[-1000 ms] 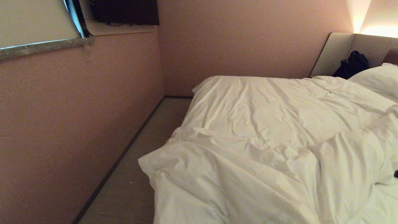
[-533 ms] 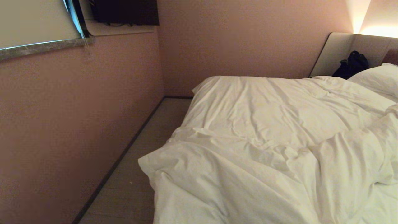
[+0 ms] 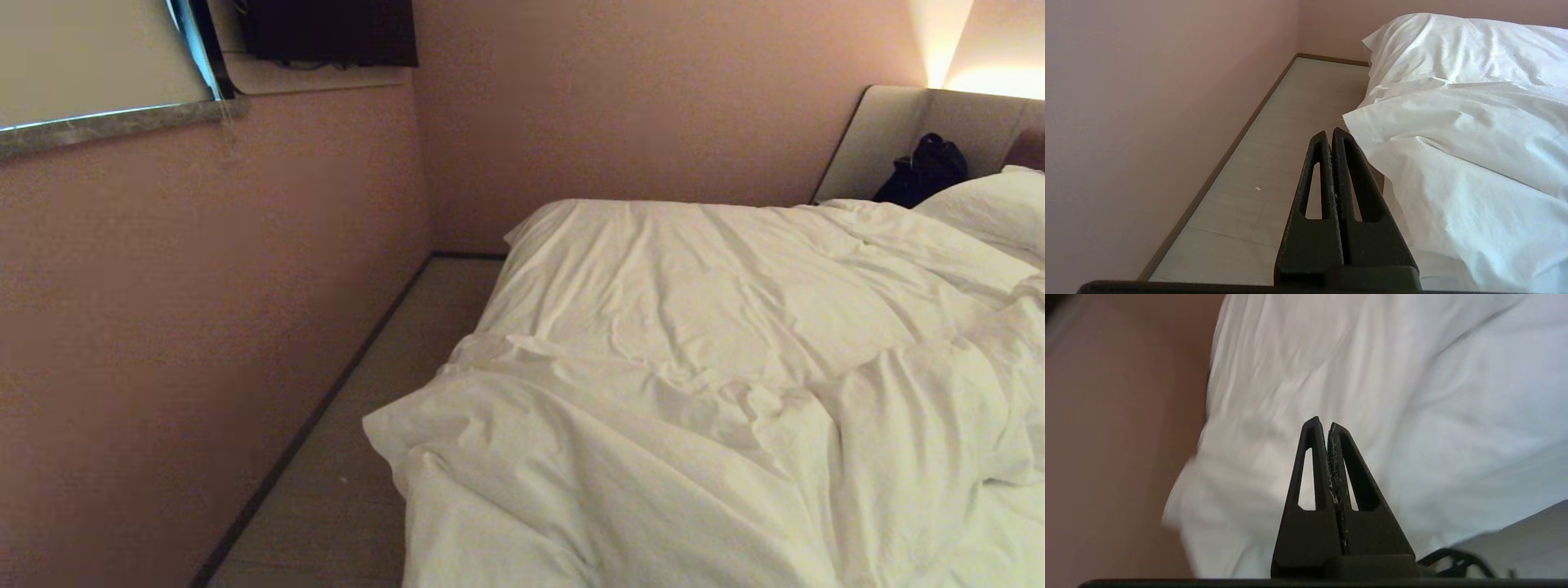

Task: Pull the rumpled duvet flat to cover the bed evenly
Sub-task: Hold the folded corner of the quilt

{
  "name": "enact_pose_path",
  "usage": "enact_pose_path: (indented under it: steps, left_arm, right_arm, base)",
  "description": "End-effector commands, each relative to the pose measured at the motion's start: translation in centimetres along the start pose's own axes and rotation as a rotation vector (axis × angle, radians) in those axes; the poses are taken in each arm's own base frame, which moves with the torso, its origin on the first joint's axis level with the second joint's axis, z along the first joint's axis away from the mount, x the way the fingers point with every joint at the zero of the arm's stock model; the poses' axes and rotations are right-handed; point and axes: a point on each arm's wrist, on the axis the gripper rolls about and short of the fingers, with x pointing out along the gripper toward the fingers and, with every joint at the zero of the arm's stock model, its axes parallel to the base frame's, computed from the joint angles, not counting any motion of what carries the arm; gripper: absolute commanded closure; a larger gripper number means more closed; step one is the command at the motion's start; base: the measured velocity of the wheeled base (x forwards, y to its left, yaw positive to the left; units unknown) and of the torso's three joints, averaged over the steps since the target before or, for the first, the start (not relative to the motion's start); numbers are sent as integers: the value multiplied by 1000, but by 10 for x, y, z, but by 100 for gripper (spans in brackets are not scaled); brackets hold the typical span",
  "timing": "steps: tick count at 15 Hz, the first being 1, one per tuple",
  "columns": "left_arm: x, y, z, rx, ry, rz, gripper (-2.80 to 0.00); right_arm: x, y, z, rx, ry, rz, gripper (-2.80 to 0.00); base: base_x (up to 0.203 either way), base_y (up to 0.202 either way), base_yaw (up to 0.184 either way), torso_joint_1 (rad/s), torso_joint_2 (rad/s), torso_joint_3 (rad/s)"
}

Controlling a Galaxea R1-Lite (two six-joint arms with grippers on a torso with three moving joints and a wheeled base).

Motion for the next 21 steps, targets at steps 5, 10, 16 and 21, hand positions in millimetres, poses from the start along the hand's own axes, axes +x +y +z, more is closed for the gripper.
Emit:
enact_pose_path:
  steps: [5, 10, 16, 21]
  left_arm:
    - [0, 0, 0, -1, 0, 1, 0]
    - [0, 0, 0, -3, 0, 1, 0]
    - [0, 0, 0, -3, 0, 1, 0]
    - [0, 0, 0, -3, 0, 1, 0]
  right_arm:
    - [-40, -10, -30, -116, -197, -50, 0]
    - [-58, -37, -61, -251, -275, 70, 0]
    - [-2, -39, -83, -412, -203, 63, 0]
    - [58, -45, -109, -574, -311, 77, 0]
  base:
    - [0, 0, 0, 0, 0, 0]
    - [0, 0, 0, 0, 0, 0]
    - [0, 0, 0, 0, 0, 0]
    - [0, 0, 0, 0, 0, 0]
